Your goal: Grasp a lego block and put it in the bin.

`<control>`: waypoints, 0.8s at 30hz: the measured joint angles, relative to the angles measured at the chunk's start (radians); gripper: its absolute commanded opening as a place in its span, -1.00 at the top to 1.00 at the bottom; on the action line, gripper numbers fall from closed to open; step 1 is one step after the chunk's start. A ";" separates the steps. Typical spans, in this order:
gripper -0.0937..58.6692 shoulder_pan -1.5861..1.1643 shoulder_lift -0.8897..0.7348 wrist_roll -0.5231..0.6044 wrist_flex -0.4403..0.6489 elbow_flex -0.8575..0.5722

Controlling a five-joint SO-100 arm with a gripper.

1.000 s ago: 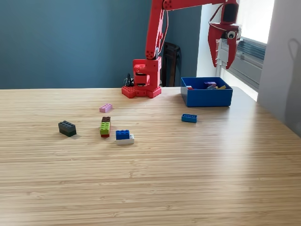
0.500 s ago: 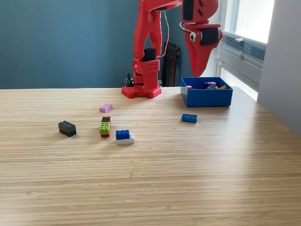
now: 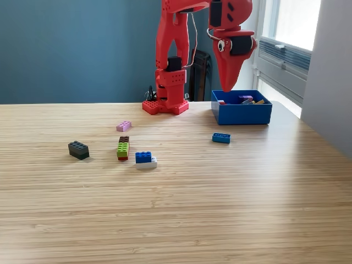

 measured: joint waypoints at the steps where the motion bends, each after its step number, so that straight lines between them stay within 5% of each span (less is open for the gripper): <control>1: 0.99 0.000 0.000 -0.002 0.000 0.000; 13: 0.99 0.000 0.000 0.003 -0.005 0.035; 24: 0.99 0.224 0.000 -0.074 -0.167 0.158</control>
